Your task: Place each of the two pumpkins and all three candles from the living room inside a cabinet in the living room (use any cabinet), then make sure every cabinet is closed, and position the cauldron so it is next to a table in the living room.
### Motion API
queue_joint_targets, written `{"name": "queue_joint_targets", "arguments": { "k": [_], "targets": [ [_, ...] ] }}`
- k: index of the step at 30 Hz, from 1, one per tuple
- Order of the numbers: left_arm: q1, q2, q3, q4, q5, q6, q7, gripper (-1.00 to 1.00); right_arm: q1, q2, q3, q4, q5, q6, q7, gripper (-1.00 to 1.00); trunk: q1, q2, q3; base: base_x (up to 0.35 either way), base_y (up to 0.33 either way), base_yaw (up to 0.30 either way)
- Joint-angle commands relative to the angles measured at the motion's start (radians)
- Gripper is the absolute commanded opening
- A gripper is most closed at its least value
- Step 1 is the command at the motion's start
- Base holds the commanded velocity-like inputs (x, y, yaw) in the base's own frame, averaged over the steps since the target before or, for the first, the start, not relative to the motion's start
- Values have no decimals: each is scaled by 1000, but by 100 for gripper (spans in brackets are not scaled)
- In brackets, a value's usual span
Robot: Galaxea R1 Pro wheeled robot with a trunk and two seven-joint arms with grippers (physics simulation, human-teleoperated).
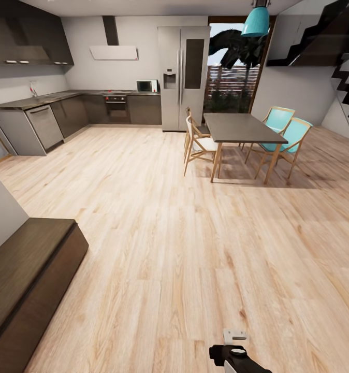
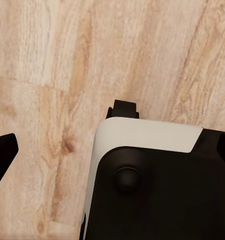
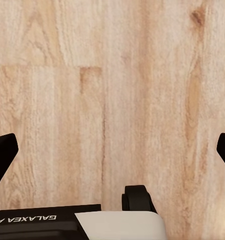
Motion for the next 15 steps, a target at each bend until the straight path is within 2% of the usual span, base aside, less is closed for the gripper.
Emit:
{"name": "queue_joint_targets", "arguments": {
  "k": [1,15],
  "targets": [
    [0,0,-9,-1,8,-2,4,100,0,-1,9,-2,-8,6,-7,100,0,0,-1,0,0,5],
    [0,0,-9,-1,8,-2,4,100,0,-2,7,-2,-9,4,-7,100,0,0,-1,0,0,1]
  ]
}}
